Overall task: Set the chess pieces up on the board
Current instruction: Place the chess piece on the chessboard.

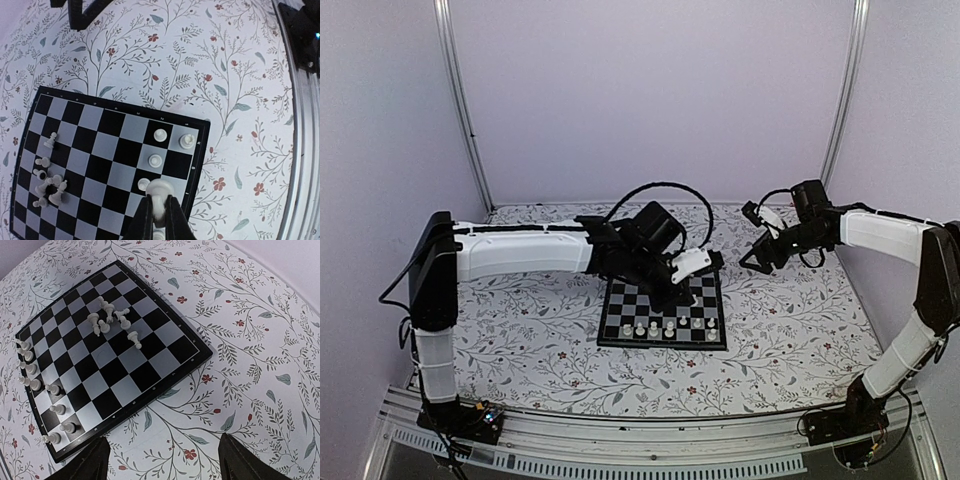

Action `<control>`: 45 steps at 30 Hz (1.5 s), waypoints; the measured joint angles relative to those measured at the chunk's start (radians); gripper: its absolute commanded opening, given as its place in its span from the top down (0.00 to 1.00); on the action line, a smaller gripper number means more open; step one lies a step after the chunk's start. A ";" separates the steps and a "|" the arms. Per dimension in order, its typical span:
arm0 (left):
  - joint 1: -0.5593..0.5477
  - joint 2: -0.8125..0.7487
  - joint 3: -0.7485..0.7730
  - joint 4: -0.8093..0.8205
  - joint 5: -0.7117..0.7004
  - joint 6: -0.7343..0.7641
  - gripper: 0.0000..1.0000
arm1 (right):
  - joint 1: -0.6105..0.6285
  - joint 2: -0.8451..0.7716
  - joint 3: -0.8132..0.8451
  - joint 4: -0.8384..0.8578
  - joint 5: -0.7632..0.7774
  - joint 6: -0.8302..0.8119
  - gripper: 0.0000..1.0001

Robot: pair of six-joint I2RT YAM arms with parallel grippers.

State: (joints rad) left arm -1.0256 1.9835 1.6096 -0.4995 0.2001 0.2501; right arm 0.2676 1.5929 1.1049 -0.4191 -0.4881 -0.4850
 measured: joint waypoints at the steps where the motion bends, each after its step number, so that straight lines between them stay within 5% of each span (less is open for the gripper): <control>1: -0.002 0.013 0.016 -0.008 -0.013 0.014 0.98 | 0.000 0.001 0.000 0.003 0.000 0.000 0.22; 18: -0.066 0.193 0.144 -0.109 -0.071 0.091 0.97 | 0.000 0.067 0.002 0.005 -0.003 -0.005 0.22; 45: -0.091 0.277 0.183 -0.142 -0.108 0.097 0.92 | 0.000 0.113 0.017 -0.032 -0.024 -0.010 0.21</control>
State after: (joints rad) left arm -1.1168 2.2601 1.7931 -0.6418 0.0921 0.3473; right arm 0.2676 1.7054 1.1217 -0.4511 -0.5125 -0.4950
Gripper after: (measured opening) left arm 0.083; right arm 0.783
